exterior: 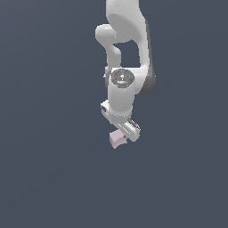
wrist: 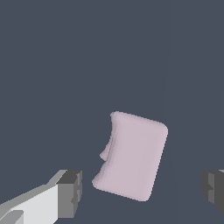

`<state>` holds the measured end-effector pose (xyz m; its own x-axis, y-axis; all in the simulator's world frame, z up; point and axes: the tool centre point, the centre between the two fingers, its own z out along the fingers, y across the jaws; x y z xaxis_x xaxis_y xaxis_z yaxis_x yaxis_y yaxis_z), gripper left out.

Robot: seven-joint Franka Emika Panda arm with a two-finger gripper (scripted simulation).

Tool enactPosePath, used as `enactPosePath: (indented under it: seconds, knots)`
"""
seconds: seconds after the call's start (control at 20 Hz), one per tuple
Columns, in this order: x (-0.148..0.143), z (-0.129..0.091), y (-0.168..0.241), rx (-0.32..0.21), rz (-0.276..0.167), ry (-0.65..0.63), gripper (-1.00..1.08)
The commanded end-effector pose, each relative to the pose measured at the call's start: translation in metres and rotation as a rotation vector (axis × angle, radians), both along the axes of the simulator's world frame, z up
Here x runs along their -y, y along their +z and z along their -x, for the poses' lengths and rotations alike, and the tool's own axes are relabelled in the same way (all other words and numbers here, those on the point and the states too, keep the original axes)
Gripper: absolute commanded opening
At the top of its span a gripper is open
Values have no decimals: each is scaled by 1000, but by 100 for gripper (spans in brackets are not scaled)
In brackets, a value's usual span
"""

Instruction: Pick up the object and move it to a goal position.

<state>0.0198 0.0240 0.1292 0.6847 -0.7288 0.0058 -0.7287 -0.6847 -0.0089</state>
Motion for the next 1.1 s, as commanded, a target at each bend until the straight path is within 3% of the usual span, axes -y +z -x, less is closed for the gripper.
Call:
enactPosePath:
  seconds: [0.0,0.5,1.05]
  knots:
    - [0,0,-4,-3,0,-67,100]
    - [0,-1,-16,-9,0,-238,100]
    - [0,-1,-21,-11,0,-269,100]
